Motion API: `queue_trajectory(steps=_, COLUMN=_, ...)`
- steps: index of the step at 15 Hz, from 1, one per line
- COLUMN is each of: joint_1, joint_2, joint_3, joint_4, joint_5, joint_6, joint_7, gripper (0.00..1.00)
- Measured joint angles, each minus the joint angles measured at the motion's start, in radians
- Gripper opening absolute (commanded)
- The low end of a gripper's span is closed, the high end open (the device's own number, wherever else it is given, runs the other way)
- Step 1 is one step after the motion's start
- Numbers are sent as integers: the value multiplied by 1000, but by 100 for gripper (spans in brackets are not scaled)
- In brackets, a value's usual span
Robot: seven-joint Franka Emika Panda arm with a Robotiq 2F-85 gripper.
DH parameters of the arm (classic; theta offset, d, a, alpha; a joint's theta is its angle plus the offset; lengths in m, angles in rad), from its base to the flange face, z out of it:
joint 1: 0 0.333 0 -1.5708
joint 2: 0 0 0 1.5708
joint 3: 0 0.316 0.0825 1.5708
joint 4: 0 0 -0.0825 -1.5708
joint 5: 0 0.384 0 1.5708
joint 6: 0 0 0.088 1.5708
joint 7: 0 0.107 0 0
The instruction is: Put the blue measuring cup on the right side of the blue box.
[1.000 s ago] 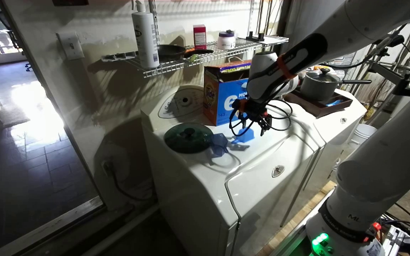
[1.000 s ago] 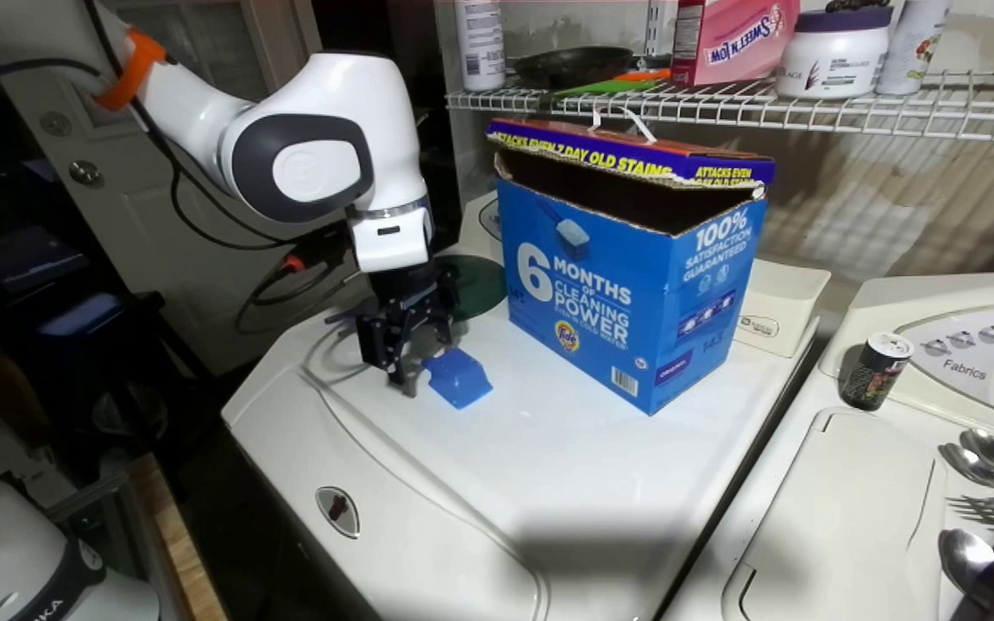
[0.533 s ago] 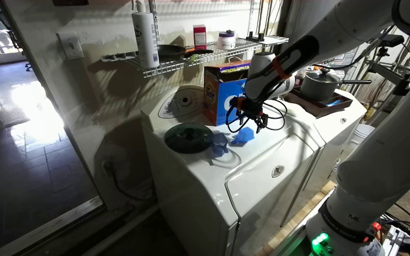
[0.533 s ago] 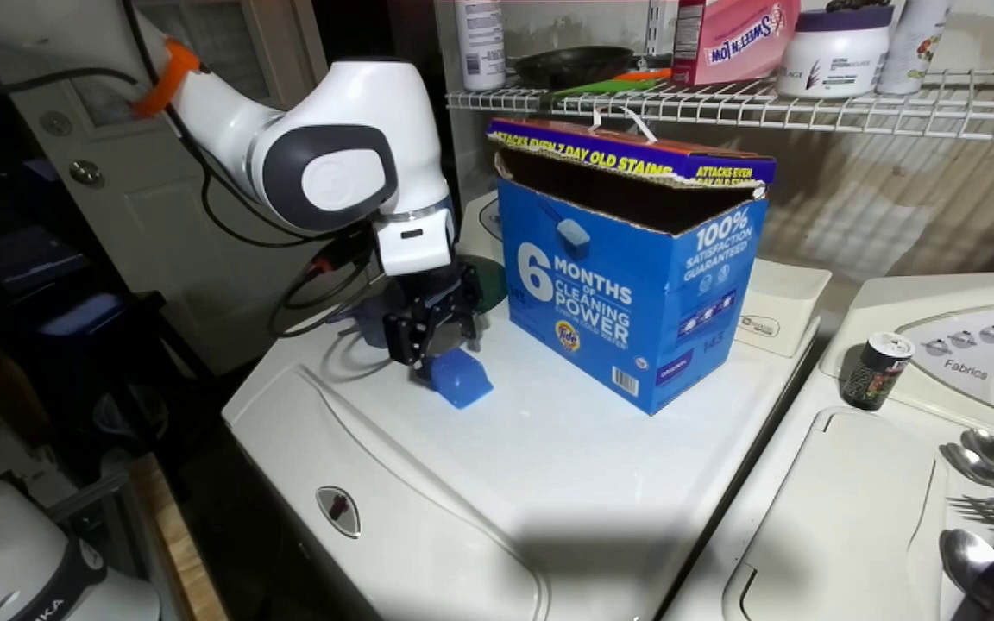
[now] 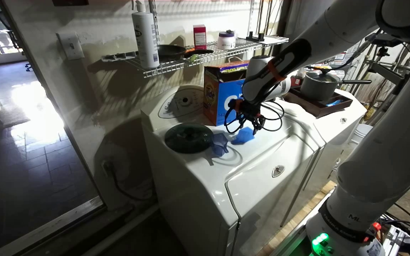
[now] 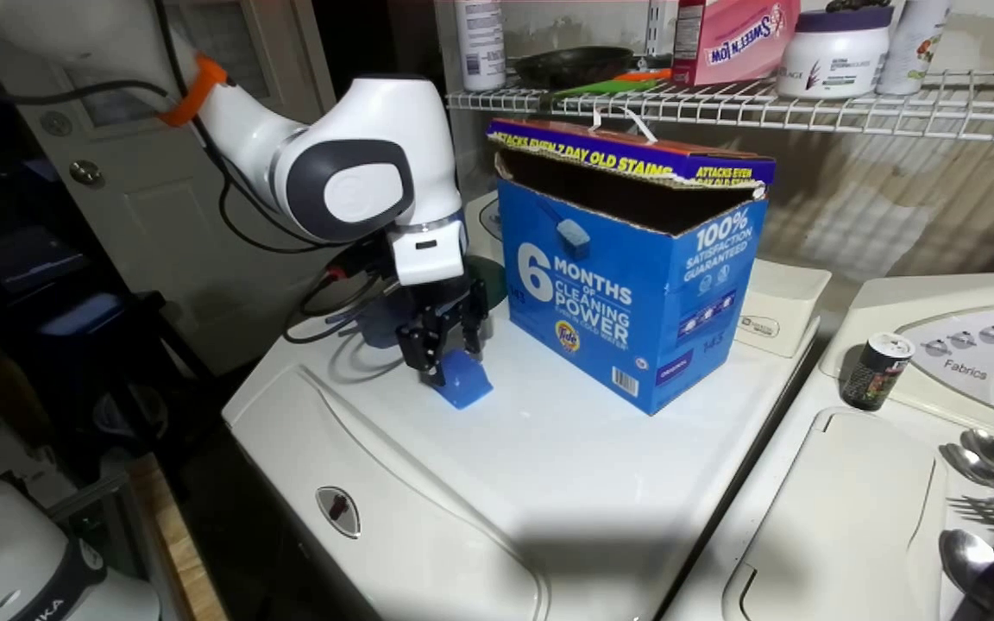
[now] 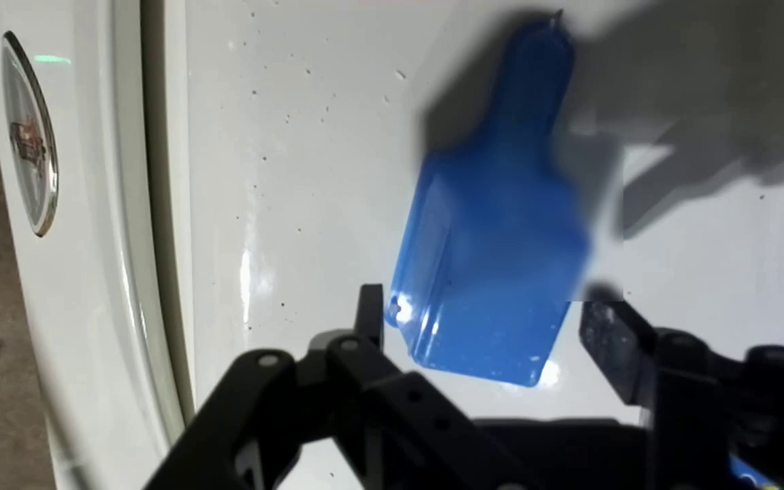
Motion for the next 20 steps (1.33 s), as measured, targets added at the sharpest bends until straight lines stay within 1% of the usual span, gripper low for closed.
queue_trajectory(steps=1, joint_1=1, joint_2=6, joint_3=-3, joint_4=3, joint_5=0, joint_6=0, joint_7=0, gripper=55)
queue_trajectory(steps=3, joint_1=5, joint_2=14, joint_3=-11, joint_4=7, joint_5=0, joint_6=-1, joint_7=0, gripper=61)
queue_trajectory(steps=4, joint_1=7, joint_2=17, joint_3=-15, joint_4=9, joint_5=0, joint_6=-2, joint_7=0, gripper=61)
queue_trajectory(steps=6, joint_1=9, joint_2=20, joint_3=-23, joint_4=13, joint_5=0, joint_6=-5, joint_7=0, gripper=60)
queue_trajectory(steps=9, joint_1=9, joint_2=24, joint_3=-37, joint_4=13, joint_5=0, joint_6=-7, joint_7=0, gripper=53)
queue_trajectory(steps=10, joint_1=9, joint_2=24, joint_3=-44, joint_4=13, joint_5=0, joint_6=-7, joint_7=0, gripper=48)
queue_trajectory(steps=11, joint_1=9, joint_2=24, joint_3=-50, joint_4=13, joint_5=0, joint_6=-7, joint_7=-1, gripper=39)
queue_trajectory(steps=12, joint_1=9, joint_2=24, joint_3=-56, joint_4=13, joint_5=0, joint_6=-8, joint_7=-1, gripper=37)
queue_trajectory(steps=16, joint_1=8, joint_2=23, joint_3=-82, joint_4=14, joint_5=4, joint_6=-8, joint_7=-3, gripper=38)
queue_trajectory(steps=20, joint_1=6, joint_2=21, joint_3=-106, joint_4=14, joint_5=18, joint_6=-8, joint_7=-9, gripper=34)
